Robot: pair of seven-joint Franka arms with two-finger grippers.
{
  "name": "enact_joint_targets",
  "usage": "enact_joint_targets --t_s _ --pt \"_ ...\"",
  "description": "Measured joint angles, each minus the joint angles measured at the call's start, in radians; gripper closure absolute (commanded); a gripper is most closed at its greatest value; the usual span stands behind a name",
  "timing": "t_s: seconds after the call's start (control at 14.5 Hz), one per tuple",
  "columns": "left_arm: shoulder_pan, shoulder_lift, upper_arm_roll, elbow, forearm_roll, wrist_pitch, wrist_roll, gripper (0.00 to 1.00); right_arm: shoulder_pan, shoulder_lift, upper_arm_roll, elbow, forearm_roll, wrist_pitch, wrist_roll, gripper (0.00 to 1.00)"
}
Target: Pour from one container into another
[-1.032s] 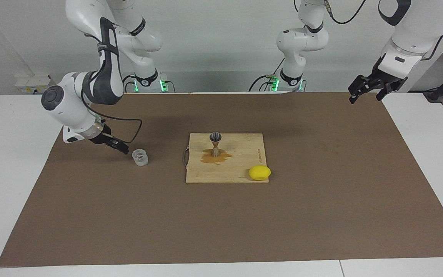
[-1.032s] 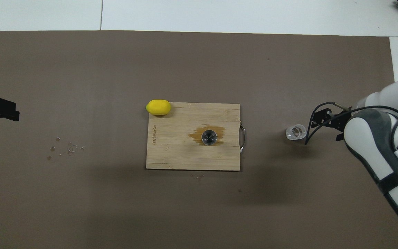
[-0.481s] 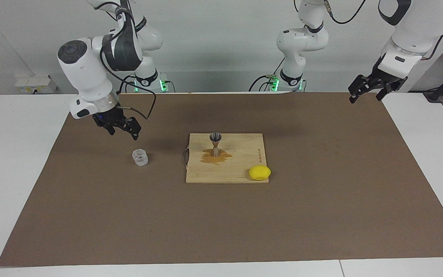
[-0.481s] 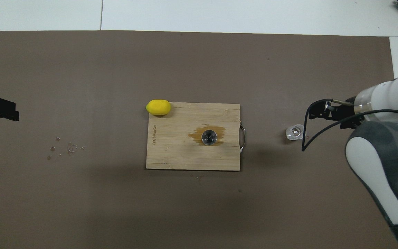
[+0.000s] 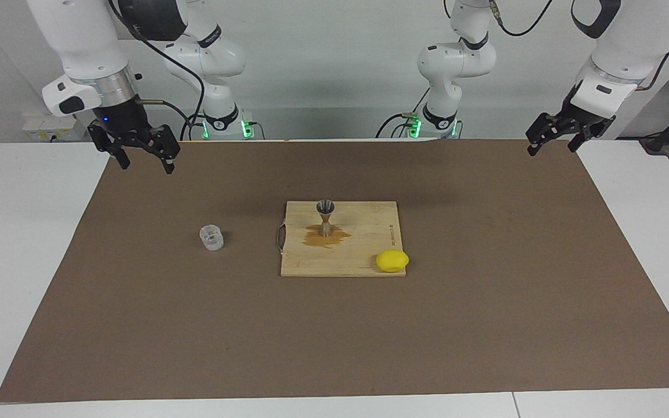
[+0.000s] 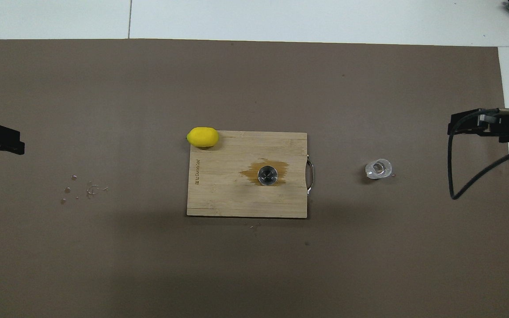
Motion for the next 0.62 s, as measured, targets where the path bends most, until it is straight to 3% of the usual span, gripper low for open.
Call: enact_joint_targets --t_s 0.28,0.62 --pt "0.000 -0.002 0.000 0.000 0.000 0.000 0.000 0.00 0.000 0.023 -0.001 0.040 0.001 -0.097 -0.062 0.00" --pt "0.000 -0.005 0.000 0.000 0.000 0.000 0.000 0.00 -0.005 0.026 -0.004 0.027 0.001 -0.129 -0.139 0.00"
